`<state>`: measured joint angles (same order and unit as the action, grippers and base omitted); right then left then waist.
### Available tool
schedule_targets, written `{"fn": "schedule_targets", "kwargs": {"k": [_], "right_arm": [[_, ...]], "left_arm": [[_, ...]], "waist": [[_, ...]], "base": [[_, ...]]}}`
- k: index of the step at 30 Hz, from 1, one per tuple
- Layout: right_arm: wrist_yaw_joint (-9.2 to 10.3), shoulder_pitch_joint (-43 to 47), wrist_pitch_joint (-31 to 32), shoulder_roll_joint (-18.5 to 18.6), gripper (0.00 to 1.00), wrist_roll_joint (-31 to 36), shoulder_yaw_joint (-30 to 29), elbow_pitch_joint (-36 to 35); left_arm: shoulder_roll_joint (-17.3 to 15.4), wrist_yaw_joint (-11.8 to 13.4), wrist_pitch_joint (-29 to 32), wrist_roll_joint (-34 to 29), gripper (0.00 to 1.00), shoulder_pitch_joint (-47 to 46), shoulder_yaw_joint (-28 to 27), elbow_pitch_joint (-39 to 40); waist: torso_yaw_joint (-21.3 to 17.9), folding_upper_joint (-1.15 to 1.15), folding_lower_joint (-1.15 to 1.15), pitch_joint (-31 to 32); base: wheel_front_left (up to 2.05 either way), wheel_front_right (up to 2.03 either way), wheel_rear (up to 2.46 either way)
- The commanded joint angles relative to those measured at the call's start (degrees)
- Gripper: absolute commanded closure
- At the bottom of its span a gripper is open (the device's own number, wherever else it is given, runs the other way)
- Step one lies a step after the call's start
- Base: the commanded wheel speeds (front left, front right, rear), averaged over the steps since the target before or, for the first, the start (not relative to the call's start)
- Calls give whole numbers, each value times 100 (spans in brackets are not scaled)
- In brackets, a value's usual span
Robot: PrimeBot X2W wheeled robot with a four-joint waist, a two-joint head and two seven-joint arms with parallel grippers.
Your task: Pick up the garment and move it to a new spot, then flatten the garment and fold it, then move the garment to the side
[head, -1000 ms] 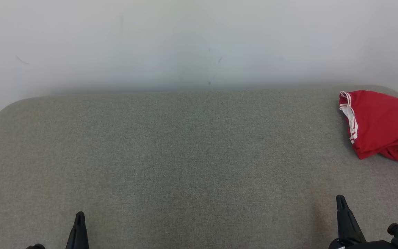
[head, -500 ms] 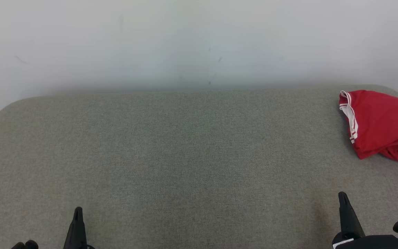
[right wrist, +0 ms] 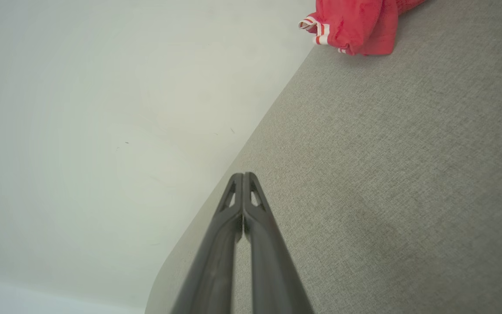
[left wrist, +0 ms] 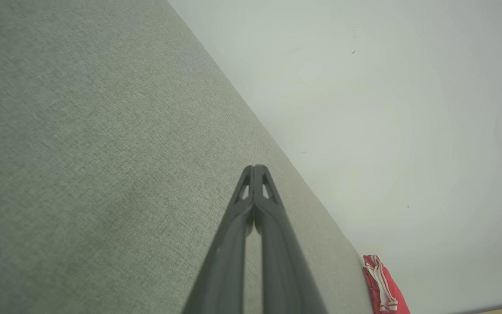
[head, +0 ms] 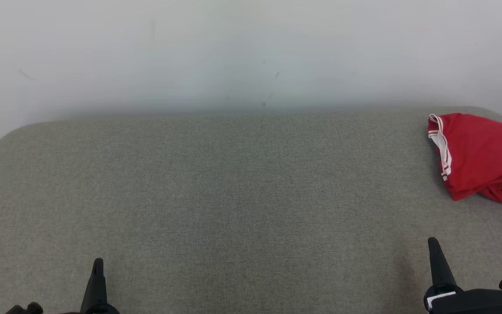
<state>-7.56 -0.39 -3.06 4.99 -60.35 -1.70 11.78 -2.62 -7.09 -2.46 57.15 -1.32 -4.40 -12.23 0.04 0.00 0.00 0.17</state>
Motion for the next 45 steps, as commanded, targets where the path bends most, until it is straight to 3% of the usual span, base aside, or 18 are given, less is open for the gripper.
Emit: {"fn": "schedule_targets", "kwargs": {"k": [1, 45], "right_arm": [[6, -140, 29, 0, 100, -154, -34, -49], [11, -450, 641, -105, 100, -2362, -290, 138]], "left_arm": [[-26, -30, 33, 179, 100, -119, -33, 34], [-35, -54, 653, 2540, 100, -394, -168, -121]], "waist": [[0, 0, 0, -1], [-3, 0, 0, -23]], "base": [[0, 0, 0], [0, 0, 0]]}}
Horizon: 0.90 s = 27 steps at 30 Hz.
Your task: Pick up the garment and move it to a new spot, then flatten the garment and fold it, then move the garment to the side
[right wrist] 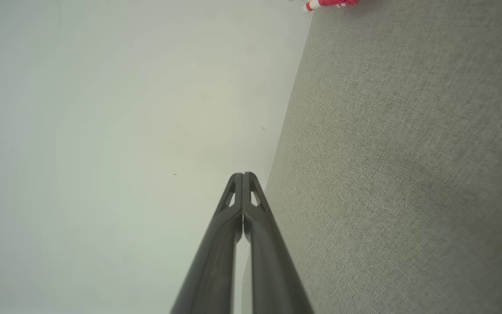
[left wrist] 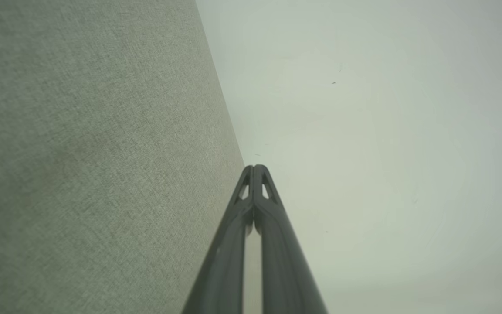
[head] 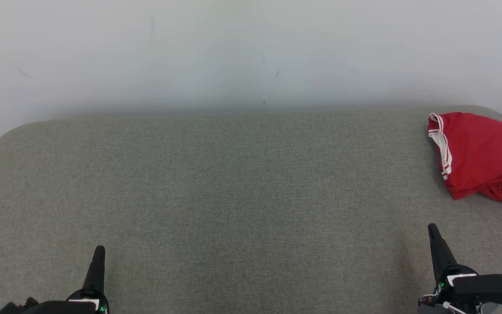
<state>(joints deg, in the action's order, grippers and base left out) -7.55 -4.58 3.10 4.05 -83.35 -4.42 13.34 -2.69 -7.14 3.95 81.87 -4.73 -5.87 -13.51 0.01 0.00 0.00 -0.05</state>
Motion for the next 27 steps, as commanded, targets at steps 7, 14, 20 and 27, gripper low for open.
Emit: {"fn": "schedule_targets", "kwargs": {"k": [7, 14, 20, 27], "right_arm": [[10, -91, 98, -27, 100, -342, -54, 7], [11, -129, 185, -42, 100, -606, -89, 30], [11, -147, 248, -56, 100, -829, -117, 51], [12, -184, 296, -67, 100, -981, -142, 71]], "left_arm": [[-30, -53, 91, 366, 100, -106, -39, -14], [-31, -57, 171, 649, 100, -151, -55, -35], [-31, -40, 230, 898, 100, -147, -68, -50], [-32, -42, 270, 1067, 100, -183, -78, -62]], "waist": [[0, 0, 0, -3], [-1, 0, 0, -7], [-1, 0, 0, -10], [-1, 0, 0, -13]], "base": [[0, 0, 0], [0, 0, 0], [0, 0, 0], [0, 0, 0]]}}
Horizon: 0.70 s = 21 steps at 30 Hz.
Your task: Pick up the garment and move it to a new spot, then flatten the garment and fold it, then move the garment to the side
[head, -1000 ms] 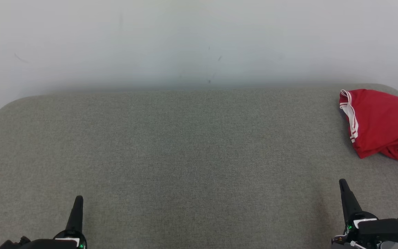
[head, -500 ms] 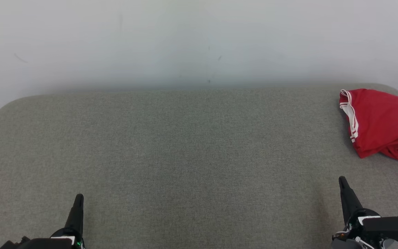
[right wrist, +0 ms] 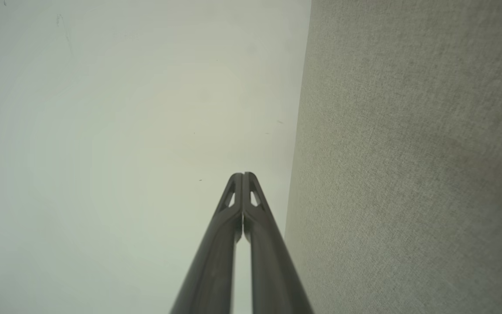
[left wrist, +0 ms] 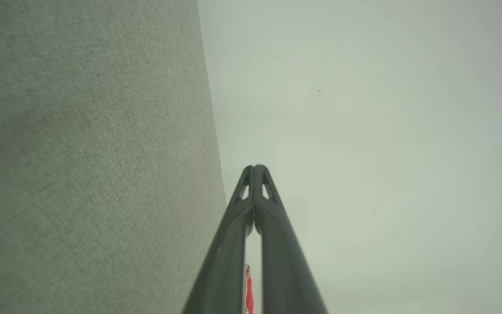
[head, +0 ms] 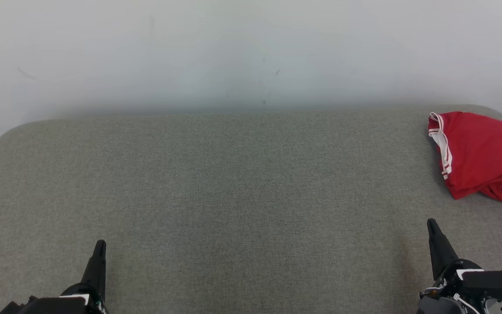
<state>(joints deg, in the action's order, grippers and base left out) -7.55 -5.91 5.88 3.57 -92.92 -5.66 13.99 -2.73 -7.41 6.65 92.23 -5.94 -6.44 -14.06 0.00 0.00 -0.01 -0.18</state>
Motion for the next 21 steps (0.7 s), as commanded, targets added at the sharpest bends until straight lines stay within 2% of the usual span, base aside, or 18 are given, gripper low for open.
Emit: {"fn": "schedule_targets", "kwargs": {"k": [1, 21], "right_arm": [[12, -51, 20, -19, 100, -22, -19, 5], [12, -52, 35, -30, 100, 6, -36, 7]], "left_arm": [[-27, -15, 0, 30, 100, -62, -21, -7], [-26, -15, -1, 30, 100, -59, -21, -6]], "waist": [[0, 0, 1, 0], [0, 0, 1, 0]], "base": [[0, 0, 0], [0, 0, 0]]}}
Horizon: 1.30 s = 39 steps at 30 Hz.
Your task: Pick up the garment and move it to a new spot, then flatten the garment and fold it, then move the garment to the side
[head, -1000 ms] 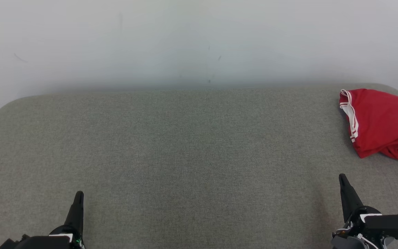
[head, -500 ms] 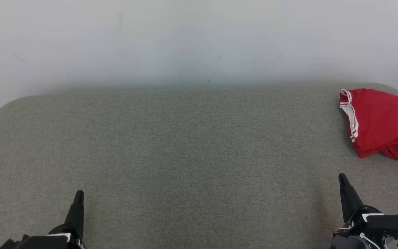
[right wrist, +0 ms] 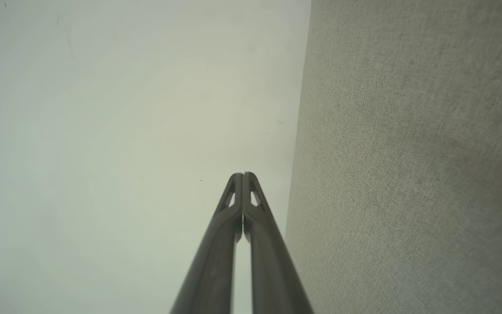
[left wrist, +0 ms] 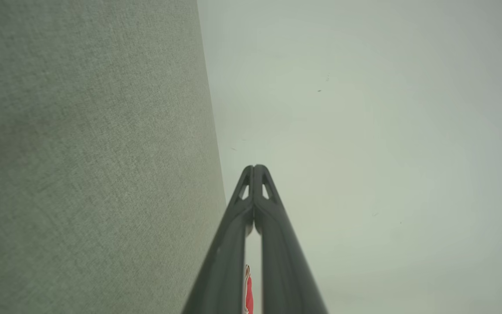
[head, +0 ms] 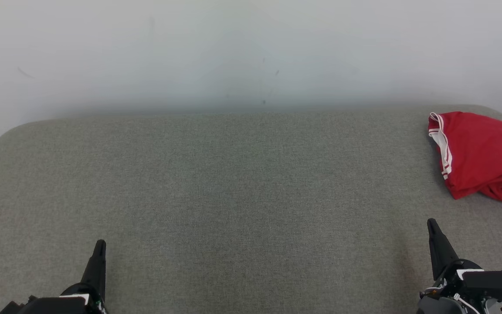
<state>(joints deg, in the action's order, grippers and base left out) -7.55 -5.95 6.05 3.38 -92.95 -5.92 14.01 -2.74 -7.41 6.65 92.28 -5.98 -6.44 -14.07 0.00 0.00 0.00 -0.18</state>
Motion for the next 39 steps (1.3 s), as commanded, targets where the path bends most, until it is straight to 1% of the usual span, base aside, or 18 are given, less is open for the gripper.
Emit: {"fn": "schedule_targets", "kwargs": {"k": [1, 39], "right_arm": [[12, -49, 20, -12, 100, 10, -12, 3], [12, -52, 39, -29, 100, 37, -37, 6]], "left_arm": [[-25, -15, -1, 25, 100, -55, -21, -5], [-25, -15, -2, 26, 100, -54, -19, -3]], "waist": [[0, 0, 0, 0], [0, 0, 0, 0]], "base": [[0, 0, 0], [0, 0, 0]]}}
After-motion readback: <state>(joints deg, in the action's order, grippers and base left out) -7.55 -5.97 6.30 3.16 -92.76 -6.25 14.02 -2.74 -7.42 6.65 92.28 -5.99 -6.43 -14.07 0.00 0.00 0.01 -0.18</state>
